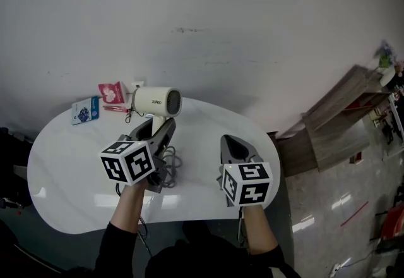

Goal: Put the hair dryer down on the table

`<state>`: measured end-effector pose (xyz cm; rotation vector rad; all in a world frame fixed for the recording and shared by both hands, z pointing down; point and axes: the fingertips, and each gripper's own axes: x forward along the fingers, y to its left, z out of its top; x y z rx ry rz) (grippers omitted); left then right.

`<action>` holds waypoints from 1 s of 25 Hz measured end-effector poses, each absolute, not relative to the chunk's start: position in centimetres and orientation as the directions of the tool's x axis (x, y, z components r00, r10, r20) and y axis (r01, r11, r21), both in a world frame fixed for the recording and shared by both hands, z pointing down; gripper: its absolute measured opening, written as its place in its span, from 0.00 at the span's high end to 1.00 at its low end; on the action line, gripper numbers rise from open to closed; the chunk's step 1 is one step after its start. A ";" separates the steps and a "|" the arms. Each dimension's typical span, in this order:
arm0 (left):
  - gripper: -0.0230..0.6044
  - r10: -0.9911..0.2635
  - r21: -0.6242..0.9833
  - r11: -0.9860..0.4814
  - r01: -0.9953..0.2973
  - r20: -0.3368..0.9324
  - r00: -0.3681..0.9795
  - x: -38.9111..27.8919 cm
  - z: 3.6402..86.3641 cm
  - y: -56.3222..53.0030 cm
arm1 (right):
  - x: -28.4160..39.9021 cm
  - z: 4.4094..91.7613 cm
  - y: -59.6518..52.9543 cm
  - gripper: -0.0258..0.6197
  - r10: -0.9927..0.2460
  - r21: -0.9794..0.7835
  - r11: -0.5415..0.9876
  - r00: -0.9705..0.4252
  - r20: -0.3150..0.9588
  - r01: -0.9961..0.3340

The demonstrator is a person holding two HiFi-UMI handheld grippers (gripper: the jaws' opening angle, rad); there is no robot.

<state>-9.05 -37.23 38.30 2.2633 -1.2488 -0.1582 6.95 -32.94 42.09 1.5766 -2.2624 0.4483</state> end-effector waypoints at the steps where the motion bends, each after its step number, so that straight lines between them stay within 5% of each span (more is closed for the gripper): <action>1: 0.71 -0.808 0.510 -0.411 -0.756 0.179 0.561 -9.1 39.1 -37.3 | 7.0 42.3 -33.0 0.96 -0.830 -0.061 0.332 -0.322 0.456 -0.941; 25: 0.71 -0.621 0.249 -0.430 -0.868 0.616 0.484 -6.8 53.1 -39.4 | 5.5 47.3 -33.7 0.96 -0.758 -0.075 0.358 -0.337 0.559 -0.931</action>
